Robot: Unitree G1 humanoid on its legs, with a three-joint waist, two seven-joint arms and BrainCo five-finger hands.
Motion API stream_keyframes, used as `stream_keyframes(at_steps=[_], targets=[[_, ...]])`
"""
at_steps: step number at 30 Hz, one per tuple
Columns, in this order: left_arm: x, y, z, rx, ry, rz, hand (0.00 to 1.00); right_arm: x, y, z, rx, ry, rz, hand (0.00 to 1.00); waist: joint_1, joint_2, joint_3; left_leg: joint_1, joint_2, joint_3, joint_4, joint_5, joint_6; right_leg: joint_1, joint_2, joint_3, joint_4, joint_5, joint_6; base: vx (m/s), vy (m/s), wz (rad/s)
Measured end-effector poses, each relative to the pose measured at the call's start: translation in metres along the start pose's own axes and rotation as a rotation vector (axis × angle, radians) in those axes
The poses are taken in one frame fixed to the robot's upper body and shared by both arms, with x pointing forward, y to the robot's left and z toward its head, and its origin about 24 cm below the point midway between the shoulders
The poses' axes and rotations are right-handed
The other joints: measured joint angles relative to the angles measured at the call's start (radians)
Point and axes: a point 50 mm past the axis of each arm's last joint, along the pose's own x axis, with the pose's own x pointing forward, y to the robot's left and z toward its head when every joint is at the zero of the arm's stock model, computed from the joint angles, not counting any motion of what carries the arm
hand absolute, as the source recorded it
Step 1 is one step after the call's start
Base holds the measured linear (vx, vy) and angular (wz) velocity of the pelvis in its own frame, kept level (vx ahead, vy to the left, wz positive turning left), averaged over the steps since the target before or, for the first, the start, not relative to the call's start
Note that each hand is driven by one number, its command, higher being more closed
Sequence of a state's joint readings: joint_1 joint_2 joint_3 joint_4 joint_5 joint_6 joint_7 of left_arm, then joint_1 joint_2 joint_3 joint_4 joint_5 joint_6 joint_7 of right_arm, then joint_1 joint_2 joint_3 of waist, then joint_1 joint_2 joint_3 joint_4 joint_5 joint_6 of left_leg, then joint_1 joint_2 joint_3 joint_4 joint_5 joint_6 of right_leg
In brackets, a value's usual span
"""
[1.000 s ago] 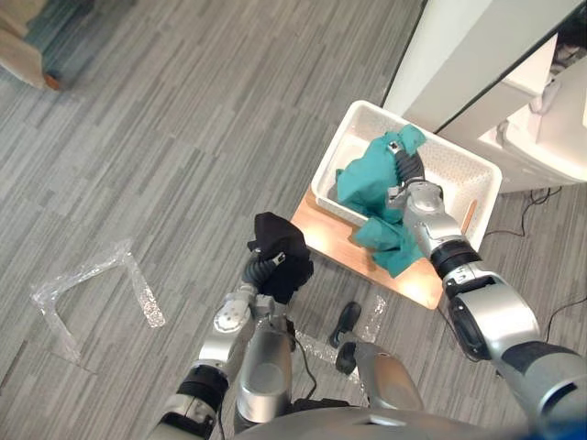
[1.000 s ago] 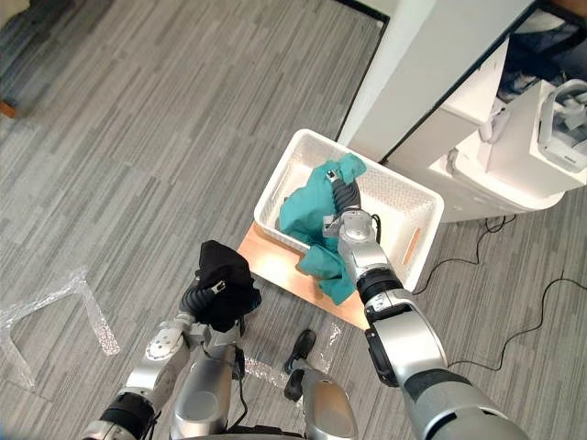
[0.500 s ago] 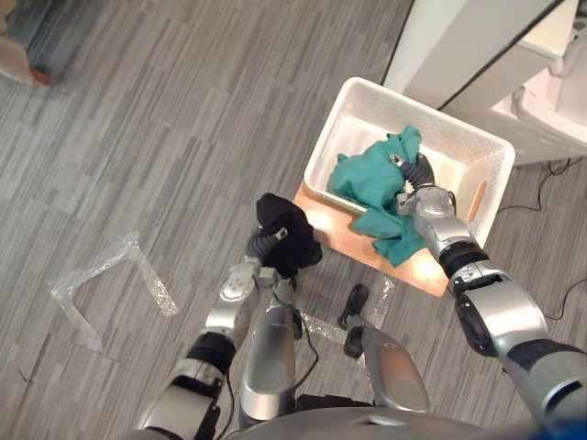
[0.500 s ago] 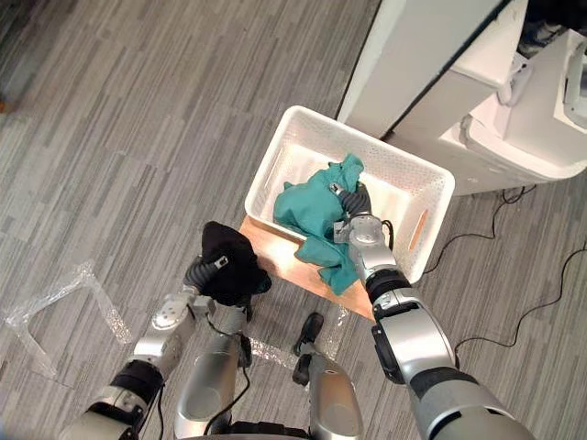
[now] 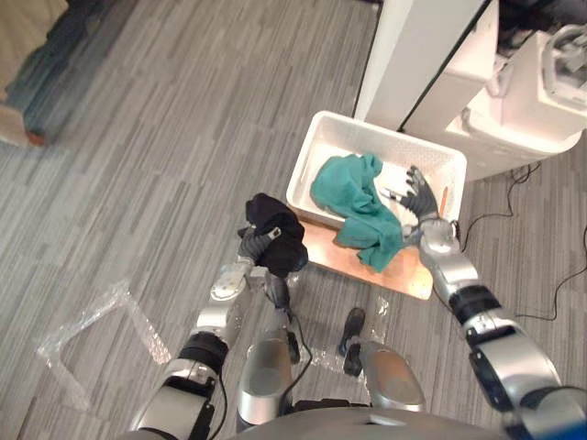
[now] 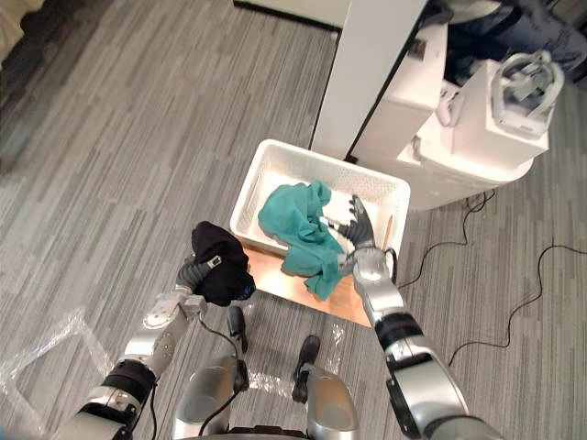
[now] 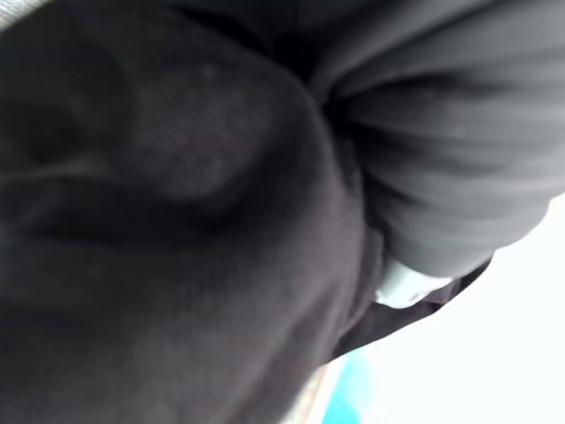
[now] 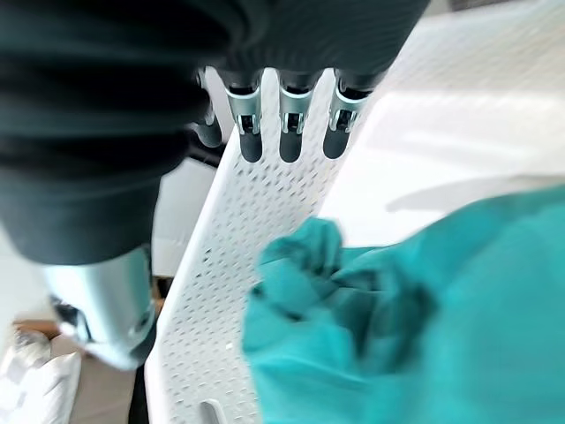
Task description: Tidy the bed and pick cloth on bed and put in laundry
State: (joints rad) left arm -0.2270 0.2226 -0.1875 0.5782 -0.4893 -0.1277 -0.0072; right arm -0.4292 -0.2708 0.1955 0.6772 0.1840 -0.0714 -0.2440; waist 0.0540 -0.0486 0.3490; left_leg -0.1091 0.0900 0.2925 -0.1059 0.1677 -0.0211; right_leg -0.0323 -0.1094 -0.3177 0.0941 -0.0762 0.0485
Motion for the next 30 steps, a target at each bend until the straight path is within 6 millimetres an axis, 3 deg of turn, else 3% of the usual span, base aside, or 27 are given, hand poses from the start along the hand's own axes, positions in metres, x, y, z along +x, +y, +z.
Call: stream_keyframes(at_steps=[1,4,8,12,15,19,25,30], targets=[[-0.006,0.002,-0.006,-0.008,0.012,0.027,1.00,-0.010,-0.002,-0.016,0.010,0.044,-0.015,0.00,-0.002,-0.004,-0.022,0.032,-0.006,0.000,0.000,-0.006,0.000,0.040,-0.003,0.000,-0.018,0.000,0.003,0.19,-0.017,0.07],[-0.017,0.005,-0.016,-0.016,0.024,0.082,1.00,-0.026,-0.003,-0.040,0.012,0.104,-0.027,0.00,-0.009,-0.002,-0.071,0.067,-0.015,0.001,0.000,-0.023,-0.004,0.083,-0.008,-0.001,-0.036,-0.004,0.010,0.12,-0.015,0.01],[-0.026,0.010,-0.013,-0.084,-0.067,0.169,1.00,-0.047,-0.016,-0.071,0.020,0.203,-0.087,0.00,-0.012,0.008,-0.110,0.105,-0.022,0.001,-0.001,-0.038,-0.008,0.130,-0.012,-0.004,-0.056,-0.008,0.015,0.11,-0.022,0.00],[-0.038,0.039,-0.007,0.022,-0.115,0.497,1.00,-0.069,-0.036,-0.104,0.056,0.328,-0.193,0.00,-0.031,0.008,-0.129,0.137,-0.025,-0.001,-0.001,-0.046,-0.016,0.169,-0.012,-0.011,-0.067,-0.016,0.020,0.05,-0.026,0.04],[-0.046,0.056,0.006,-0.007,-0.178,0.596,1.00,-0.095,-0.048,-0.130,0.110,0.425,-0.258,0.00,-0.038,0.009,-0.151,0.148,-0.029,-0.002,-0.001,-0.052,-0.014,0.188,-0.010,-0.017,-0.080,-0.017,0.020,0.02,-0.013,0.04],[-0.048,0.059,0.024,-0.034,-0.269,0.593,1.00,-0.131,-0.047,-0.162,0.114,0.558,-0.254,0.00,-0.061,0.018,-0.179,0.184,-0.028,0.016,-0.001,-0.067,-0.017,0.215,-0.014,0.002,-0.084,-0.019,0.020,0.05,-0.017,-0.11],[-0.044,0.064,0.041,-0.025,-0.374,0.543,1.00,-0.166,-0.043,-0.187,0.134,0.670,-0.225,0.00,-0.084,0.034,-0.196,0.224,-0.019,0.085,-0.001,-0.092,-0.021,0.216,-0.004,0.073,-0.082,-0.019,0.019,0.01,0.007,-0.35],[-0.033,0.088,0.063,0.067,-0.422,0.524,1.00,-0.194,-0.051,-0.204,0.163,0.744,-0.226,0.00,-0.107,0.037,-0.210,0.251,-0.012,0.141,-0.001,-0.114,-0.026,0.215,0.002,0.130,-0.082,-0.017,0.017,0.03,0.016,-0.35]])
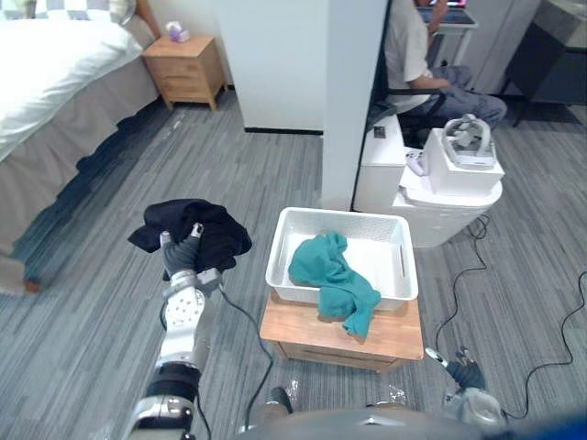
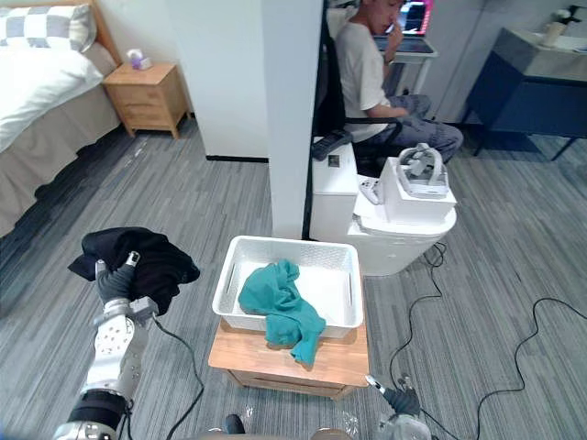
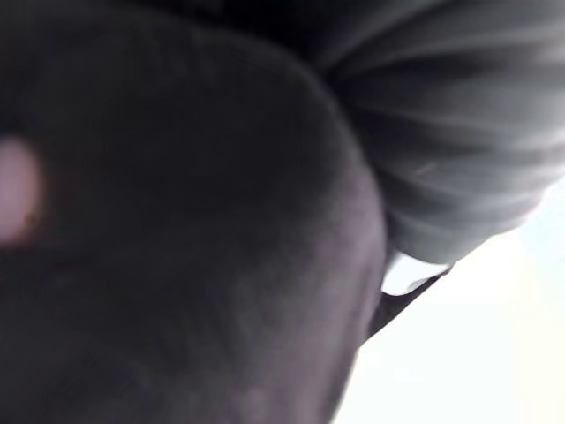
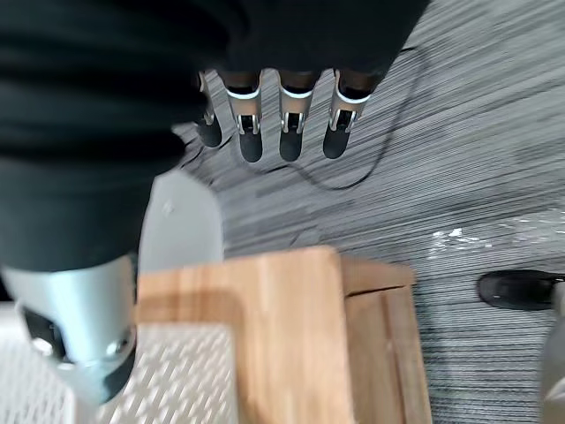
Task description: Tidy the bed and pick cloth on bed and put in laundry
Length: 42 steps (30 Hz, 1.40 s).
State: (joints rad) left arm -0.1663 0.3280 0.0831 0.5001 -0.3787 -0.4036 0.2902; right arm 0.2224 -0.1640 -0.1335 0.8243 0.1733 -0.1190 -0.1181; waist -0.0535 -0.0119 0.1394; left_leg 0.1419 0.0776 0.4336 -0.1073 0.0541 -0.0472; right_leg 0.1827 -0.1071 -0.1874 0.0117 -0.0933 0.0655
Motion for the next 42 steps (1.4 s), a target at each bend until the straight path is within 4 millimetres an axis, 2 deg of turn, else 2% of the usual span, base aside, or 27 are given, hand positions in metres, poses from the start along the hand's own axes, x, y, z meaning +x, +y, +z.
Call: stream_keyframes(at_steps=[1,4,7,8,13,16,20,22,28,33,38,40,42], targets=[[0.007,0.000,0.008,0.010,-0.033,-0.028,1.00,-0.004,-0.004,-0.012,-0.003,0.034,0.007,0.00,-0.012,-0.003,-0.009,0.003,0.003,0.010,0.000,-0.005,-0.001,0.000,0.000,0.011,0.000,0.000,0.000,0.06,0.007,-0.27],[0.016,-0.005,0.021,0.010,-0.084,-0.071,1.00,-0.010,-0.009,-0.027,0.009,0.077,0.017,0.00,-0.013,-0.005,-0.012,0.016,0.001,0.031,0.000,-0.008,0.001,0.000,-0.001,0.032,0.001,0.000,0.000,0.06,0.008,-0.25],[0.027,-0.018,0.036,-0.015,-0.137,-0.123,1.00,-0.017,-0.010,-0.043,0.051,0.127,0.040,0.00,-0.026,-0.004,-0.014,0.022,-0.002,0.045,0.000,-0.015,-0.006,-0.003,-0.001,0.039,0.001,-0.002,-0.004,0.08,0.010,-0.15],[0.029,-0.024,0.041,-0.022,-0.156,-0.141,1.00,-0.020,-0.007,-0.048,0.073,0.140,0.053,0.00,-0.039,-0.004,-0.014,0.031,0.000,0.052,0.000,-0.018,-0.010,-0.003,0.001,0.049,0.002,-0.004,-0.007,0.07,-0.006,-0.15],[0.026,-0.051,0.053,0.048,-0.179,-0.233,1.00,-0.033,-0.002,-0.071,0.131,0.198,0.069,0.00,-0.047,0.016,-0.025,0.042,0.013,0.096,0.000,-0.027,-0.023,-0.026,0.016,0.094,0.020,-0.012,-0.019,0.03,-0.025,-0.28],[0.029,-0.059,0.059,0.059,-0.182,-0.254,1.00,-0.039,-0.005,-0.080,0.130,0.220,0.072,0.00,-0.062,0.019,-0.027,0.052,0.025,0.112,0.000,-0.028,-0.025,-0.036,0.028,0.120,0.034,-0.017,-0.028,-0.02,-0.046,-0.25],[0.027,-0.073,0.061,0.067,-0.174,-0.311,1.00,-0.045,-0.019,-0.088,0.144,0.237,0.023,0.00,-0.075,0.027,-0.032,0.058,0.035,0.139,0.000,-0.027,-0.026,-0.053,0.040,0.147,0.044,-0.018,-0.030,-0.04,-0.041,-0.23],[0.023,-0.080,0.061,0.073,-0.169,-0.356,1.00,-0.048,-0.022,-0.094,0.139,0.256,0.010,0.00,-0.090,0.027,-0.032,0.061,0.037,0.143,0.000,-0.027,-0.027,-0.055,0.042,0.147,0.048,-0.018,-0.030,-0.04,-0.024,-0.07],[0.017,-0.091,0.050,0.120,-0.107,-0.419,1.00,-0.048,-0.021,-0.094,0.120,0.256,0.026,0.00,-0.095,0.028,-0.032,0.066,0.035,0.163,0.000,-0.027,-0.027,-0.072,0.043,0.172,0.058,-0.018,-0.030,-0.04,-0.002,-0.10],[0.004,-0.108,0.037,0.176,-0.054,-0.542,1.00,-0.048,-0.020,-0.094,0.119,0.259,0.030,0.00,-0.100,0.025,-0.031,0.054,0.034,0.166,0.000,-0.030,-0.028,-0.087,0.041,0.176,0.058,-0.018,-0.029,-0.01,0.000,-0.02],[-0.018,-0.119,0.008,0.199,0.070,-0.623,1.00,-0.045,-0.010,-0.091,0.090,0.268,0.076,0.00,-0.105,0.024,-0.029,0.010,0.034,0.194,0.001,-0.030,-0.028,-0.142,0.044,0.202,0.072,-0.016,-0.025,0.03,-0.001,-0.13],[-0.030,-0.122,-0.011,0.213,0.153,-0.639,1.00,-0.045,-0.003,-0.090,0.068,0.273,0.109,0.00,-0.114,0.016,-0.025,-0.019,0.042,0.204,0.001,-0.030,-0.028,-0.170,0.044,0.216,0.075,-0.014,-0.024,0.02,0.014,-0.11],[-0.036,-0.124,-0.018,0.218,0.184,-0.649,1.00,-0.042,0.001,-0.085,0.059,0.252,0.126,0.00,-0.114,0.012,-0.020,-0.044,0.044,0.215,0.001,-0.030,-0.028,-0.204,0.046,0.234,0.077,-0.005,-0.023,0.02,0.016,-0.22]])
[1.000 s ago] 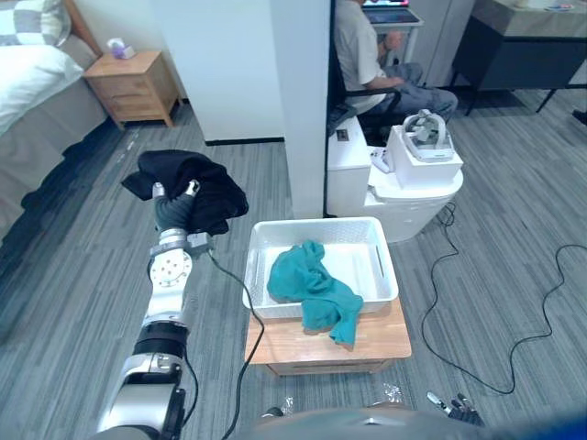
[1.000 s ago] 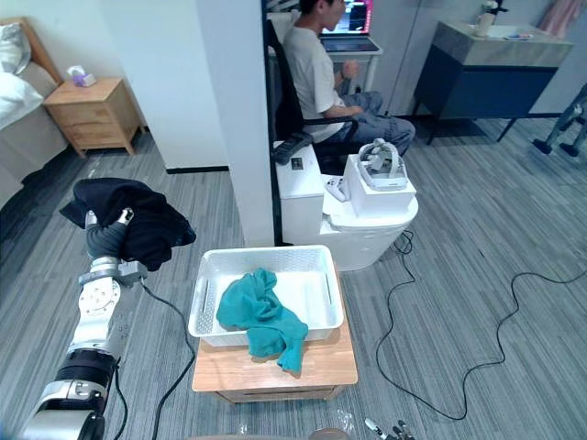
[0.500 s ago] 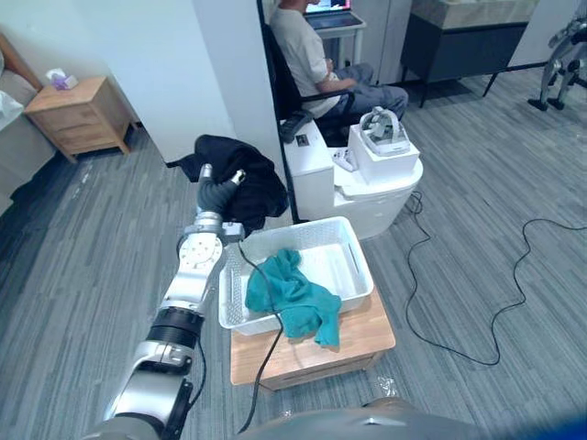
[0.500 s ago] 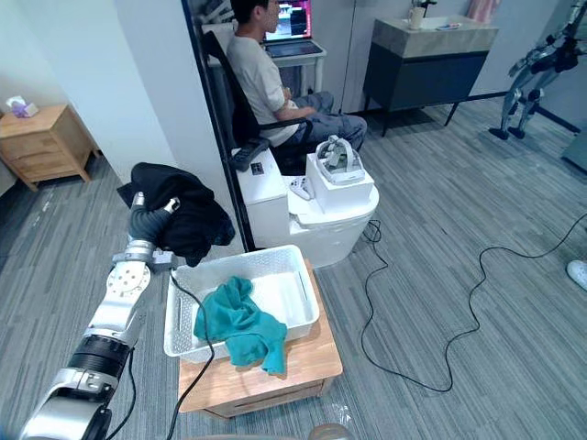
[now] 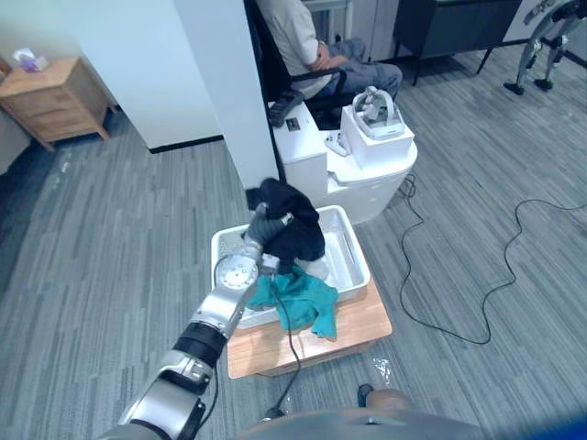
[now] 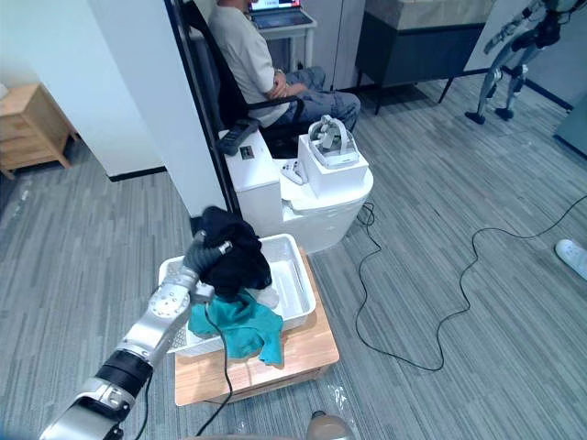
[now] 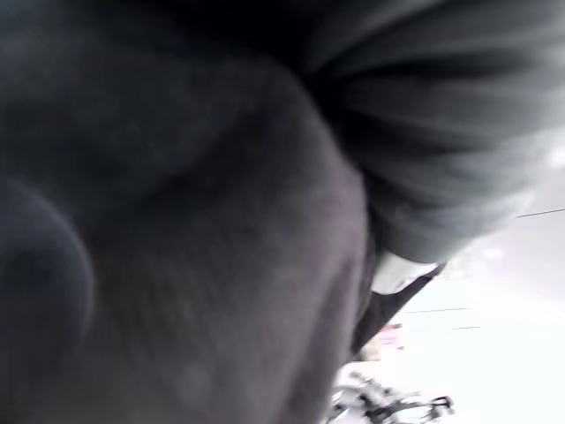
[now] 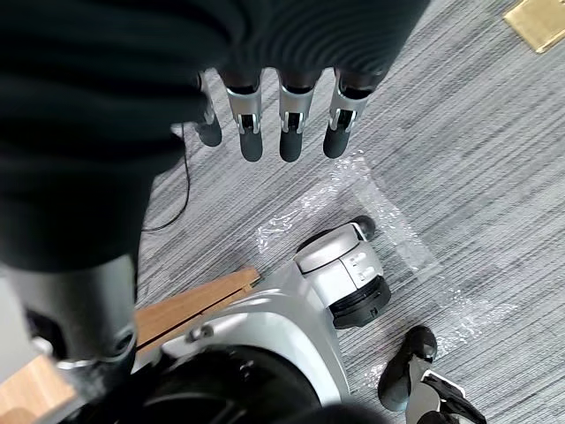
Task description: Tidy the bed and pick cloth on bed and put in laundry
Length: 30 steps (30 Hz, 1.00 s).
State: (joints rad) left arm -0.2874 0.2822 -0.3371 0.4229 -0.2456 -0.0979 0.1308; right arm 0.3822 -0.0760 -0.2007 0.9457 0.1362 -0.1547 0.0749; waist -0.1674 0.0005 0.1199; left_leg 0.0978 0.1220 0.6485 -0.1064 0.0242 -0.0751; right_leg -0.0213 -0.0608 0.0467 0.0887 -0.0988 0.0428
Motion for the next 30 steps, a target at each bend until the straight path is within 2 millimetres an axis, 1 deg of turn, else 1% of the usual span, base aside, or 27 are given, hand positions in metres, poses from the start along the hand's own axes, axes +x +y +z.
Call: stream_keyframes(at_steps=[2,4,5,7,8,9,10,11,12,15,16,20,23,25,29,30], targets=[[-0.001,-0.004,-0.006,0.009,0.023,-0.013,1.00,0.002,0.003,0.005,-0.005,-0.008,0.011,0.00,-0.007,-0.004,0.004,-0.018,0.000,0.004,0.001,0.005,0.003,-0.021,0.005,0.023,0.001,0.010,-0.001,0.03,0.008,-0.13],[-0.002,-0.007,-0.012,0.023,0.049,-0.001,1.00,0.005,0.010,0.010,-0.012,-0.017,0.036,0.00,-0.008,-0.015,0.017,-0.022,0.004,0.016,0.006,0.010,0.002,-0.035,0.013,0.040,0.014,0.013,-0.001,0.01,0.003,-0.09],[-0.001,-0.008,-0.013,0.025,0.049,0.004,1.00,0.006,0.011,0.013,-0.018,-0.024,0.042,0.00,-0.007,-0.016,0.019,-0.031,0.007,0.017,0.006,0.011,0.003,-0.046,0.016,0.049,0.021,0.014,-0.001,-0.03,-0.019,-0.02],[0.006,-0.008,-0.006,0.047,0.017,0.041,1.00,0.010,0.019,0.027,-0.035,-0.066,0.071,0.00,-0.005,-0.026,0.059,-0.066,0.015,0.017,0.004,0.023,0.009,-0.087,0.019,0.060,0.036,0.022,0.001,-0.08,-0.028,0.01],[0.009,-0.006,-0.004,0.055,0.011,0.053,1.00,0.011,0.021,0.031,-0.039,-0.078,0.079,0.00,-0.005,-0.027,0.069,-0.076,0.015,0.017,0.003,0.026,0.012,-0.097,0.019,0.061,0.036,0.024,0.000,-0.11,-0.023,0.05],[0.015,-0.003,0.000,0.074,0.001,0.082,0.00,0.013,0.026,0.037,-0.041,-0.094,0.093,0.00,-0.006,-0.032,0.090,-0.099,0.015,0.011,0.001,0.028,0.014,-0.116,0.018,0.062,0.035,0.024,0.001,-0.14,-0.030,0.12],[0.020,0.002,0.005,0.086,-0.007,0.111,0.00,0.013,0.028,0.040,-0.026,-0.106,0.103,0.00,-0.006,-0.037,0.113,-0.120,0.015,0.007,0.001,0.028,0.019,-0.135,0.018,0.065,0.035,0.025,0.003,-0.12,-0.028,0.10],[0.021,0.003,0.005,0.088,-0.009,0.118,0.00,0.013,0.029,0.041,-0.023,-0.108,0.104,0.00,-0.006,-0.037,0.116,-0.124,0.015,0.007,0.001,0.029,0.020,-0.139,0.018,0.066,0.035,0.026,0.004,-0.11,-0.036,0.03],[0.025,0.010,0.010,0.094,-0.017,0.164,0.00,0.014,0.031,0.046,-0.019,-0.126,0.111,0.00,-0.006,-0.038,0.137,-0.142,0.016,0.010,0.001,0.034,0.023,-0.158,0.019,0.067,0.035,0.033,0.007,-0.06,-0.025,-0.03],[0.037,0.021,0.022,0.096,-0.035,0.228,0.00,0.014,0.034,0.055,-0.005,-0.161,0.125,0.00,-0.008,-0.038,0.181,-0.167,0.019,0.041,0.001,0.043,0.034,-0.188,0.015,0.067,0.035,0.045,0.013,-0.04,-0.016,-0.04],[0.039,0.023,0.025,0.096,-0.038,0.237,0.00,0.014,0.035,0.056,-0.008,-0.168,0.128,0.00,-0.006,-0.040,0.187,-0.171,0.018,0.046,0.001,0.044,0.035,-0.194,0.013,0.067,0.036,0.046,0.014,0.00,0.000,0.00],[0.044,0.029,0.036,0.076,-0.064,0.270,0.00,0.013,0.038,0.058,-0.014,-0.172,0.138,0.00,0.001,-0.042,0.189,-0.186,0.014,0.046,0.002,0.053,0.036,-0.211,0.007,0.065,0.052,0.047,0.015,0.07,0.004,0.03],[0.048,0.035,0.044,0.069,-0.086,0.289,0.00,0.012,0.036,0.055,-0.011,-0.170,0.137,0.00,0.016,-0.041,0.189,-0.185,0.014,0.035,0.007,0.055,0.033,-0.213,0.008,0.062,0.071,0.046,0.014,0.09,-0.012,0.14],[0.049,0.042,0.050,0.030,-0.111,0.318,0.00,0.011,0.035,0.054,-0.012,-0.169,0.136,0.00,0.026,-0.041,0.189,-0.184,0.014,0.019,0.007,0.055,0.033,-0.212,0.006,0.047,0.085,0.045,0.013,0.06,-0.029,0.20],[0.047,0.058,0.053,0.019,-0.120,0.356,0.00,0.011,0.034,0.053,-0.015,-0.166,0.135,0.00,0.027,-0.041,0.189,-0.167,0.006,-0.007,0.007,0.055,0.033,-0.193,-0.004,0.030,0.096,0.038,0.011,0.04,-0.025,0.23],[0.046,0.061,0.055,0.020,-0.125,0.355,0.00,0.011,0.033,0.053,-0.010,-0.162,0.133,0.00,0.026,-0.040,0.189,-0.159,-0.004,-0.022,0.007,0.055,0.033,-0.176,-0.016,0.018,0.096,0.024,0.012,0.01,-0.012,0.34]])
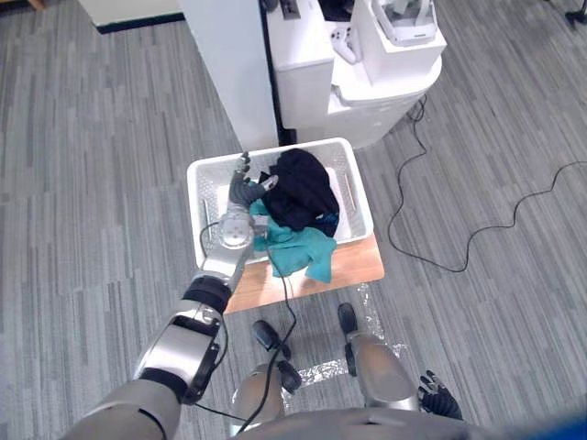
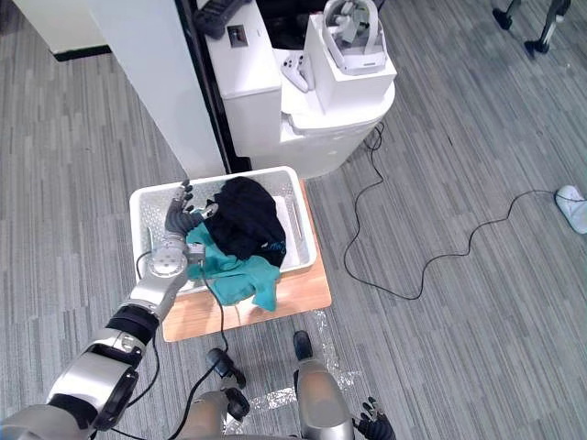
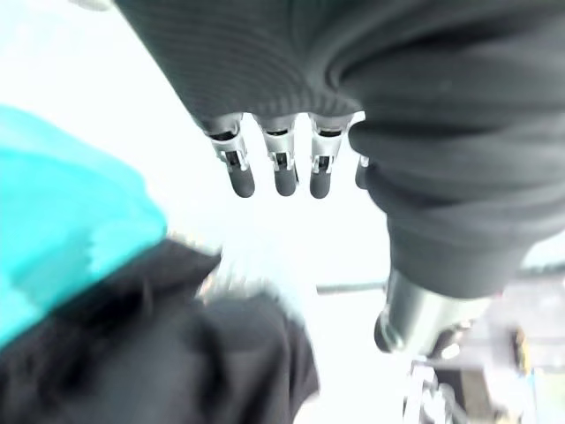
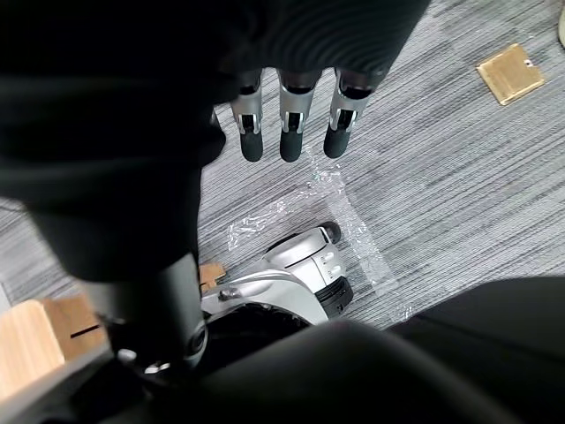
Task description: Tidy the bed and pick cloth on bed and put in laundry
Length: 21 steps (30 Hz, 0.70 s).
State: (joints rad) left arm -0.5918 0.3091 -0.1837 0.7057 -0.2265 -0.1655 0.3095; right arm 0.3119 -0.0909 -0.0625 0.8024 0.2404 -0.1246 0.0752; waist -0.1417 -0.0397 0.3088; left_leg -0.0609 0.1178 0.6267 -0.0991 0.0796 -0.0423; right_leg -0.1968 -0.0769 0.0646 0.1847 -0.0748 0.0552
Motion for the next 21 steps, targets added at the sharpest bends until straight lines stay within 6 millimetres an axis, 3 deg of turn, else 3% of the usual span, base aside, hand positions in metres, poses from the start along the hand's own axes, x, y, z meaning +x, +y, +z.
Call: stream_keyframes(at_steps=[7,13,17,21], targets=[[-0.009,0.025,-0.006,0.032,-0.005,-0.029,0.00,0.000,-0.003,-0.006,0.027,0.033,-0.026,0.00,-0.002,0.016,-0.008,0.035,-0.018,-0.066,-0.006,0.022,0.006,0.084,-0.025,-0.073,-0.027,-0.027,0.003,-0.02,-0.017,0.29],[-0.043,0.027,-0.041,0.021,0.093,-0.107,0.00,-0.003,-0.020,-0.014,-0.006,0.103,-0.086,0.00,-0.001,0.072,-0.069,0.079,-0.022,-0.125,-0.007,0.023,0.007,0.180,-0.027,-0.134,-0.077,-0.037,0.004,-0.02,0.005,0.28],[-0.068,0.030,-0.066,-0.063,0.188,-0.109,0.00,-0.005,-0.024,-0.020,-0.027,0.137,-0.102,0.00,0.011,0.077,-0.106,0.084,-0.025,-0.160,-0.007,0.018,0.007,0.218,-0.029,-0.166,-0.103,-0.040,0.011,0.02,0.001,0.28],[-0.108,0.035,-0.104,-0.153,0.339,-0.068,0.00,-0.007,-0.025,-0.026,-0.029,0.165,-0.117,0.00,0.042,0.068,-0.122,0.110,-0.034,-0.182,-0.007,0.007,0.011,0.260,-0.035,-0.187,-0.122,-0.046,0.020,0.06,0.002,0.18]])
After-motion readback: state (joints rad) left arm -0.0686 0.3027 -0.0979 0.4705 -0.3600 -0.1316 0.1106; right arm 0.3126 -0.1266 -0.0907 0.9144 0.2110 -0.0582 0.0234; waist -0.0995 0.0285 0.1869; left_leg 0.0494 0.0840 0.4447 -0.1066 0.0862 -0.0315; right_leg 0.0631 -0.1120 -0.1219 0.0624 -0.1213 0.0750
